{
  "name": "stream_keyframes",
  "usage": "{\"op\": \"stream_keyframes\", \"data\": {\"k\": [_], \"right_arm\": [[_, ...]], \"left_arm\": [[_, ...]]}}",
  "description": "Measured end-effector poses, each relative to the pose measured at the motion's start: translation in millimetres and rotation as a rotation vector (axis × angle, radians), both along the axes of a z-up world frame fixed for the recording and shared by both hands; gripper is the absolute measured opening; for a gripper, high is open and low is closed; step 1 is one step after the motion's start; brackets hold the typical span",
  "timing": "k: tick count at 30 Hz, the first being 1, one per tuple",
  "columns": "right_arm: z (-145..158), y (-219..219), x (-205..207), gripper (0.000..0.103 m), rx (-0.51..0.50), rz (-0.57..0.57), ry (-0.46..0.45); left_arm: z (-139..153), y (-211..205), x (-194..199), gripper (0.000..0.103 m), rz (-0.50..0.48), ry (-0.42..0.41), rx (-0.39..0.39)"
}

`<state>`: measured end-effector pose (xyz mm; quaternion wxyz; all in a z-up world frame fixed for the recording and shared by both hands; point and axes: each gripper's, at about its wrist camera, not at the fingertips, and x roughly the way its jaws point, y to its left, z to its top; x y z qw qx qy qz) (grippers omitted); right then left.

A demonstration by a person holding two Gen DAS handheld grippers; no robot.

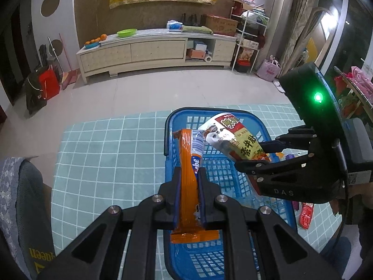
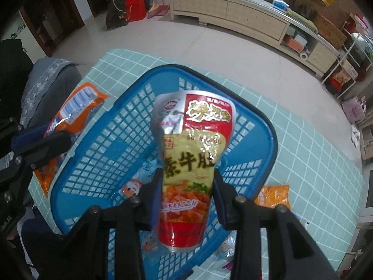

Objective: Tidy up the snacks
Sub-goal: 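Carry the orange strip and red pouch over the blue basket with both tools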

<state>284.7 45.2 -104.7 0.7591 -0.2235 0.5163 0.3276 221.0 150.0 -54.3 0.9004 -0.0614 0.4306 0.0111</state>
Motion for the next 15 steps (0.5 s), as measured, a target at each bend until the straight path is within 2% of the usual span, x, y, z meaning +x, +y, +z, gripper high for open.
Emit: {"op": "stream_keyframes", "data": {"k": [4, 7, 11, 13, 15], "right_arm": [[-4.7, 7.4, 5.0, 0.044, -0.016, 0.014, -0.012], [-6.7, 15.9, -0.8, 0.044, -0.058, 0.068, -0.063], [-12.1, 22.3, -3.0, 0.046, -0.096, 0.136, -0.086], [-14.1, 24.3, -1.5, 0.055, -0.118, 0.155, -0.123], [-16.2, 24.9, -2.2, 0.08, -0.146, 0.151, -0.175]], "left_arm": [[-1.6, -1.1, 2.2, 0.012, -0.006, 0.003, 0.004], [-1.7, -0.7, 2.9, 0.012, -0.013, -0.001, 0.003], [-3.1, -0.7, 4.7, 0.012, -0.018, -0.003, -0.003], [-4.3, 0.5, 6.3, 0.012, -0.016, 0.0, -0.004], [-5.5, 1.5, 7.0, 0.012, -0.014, 0.003, -0.003]]}}
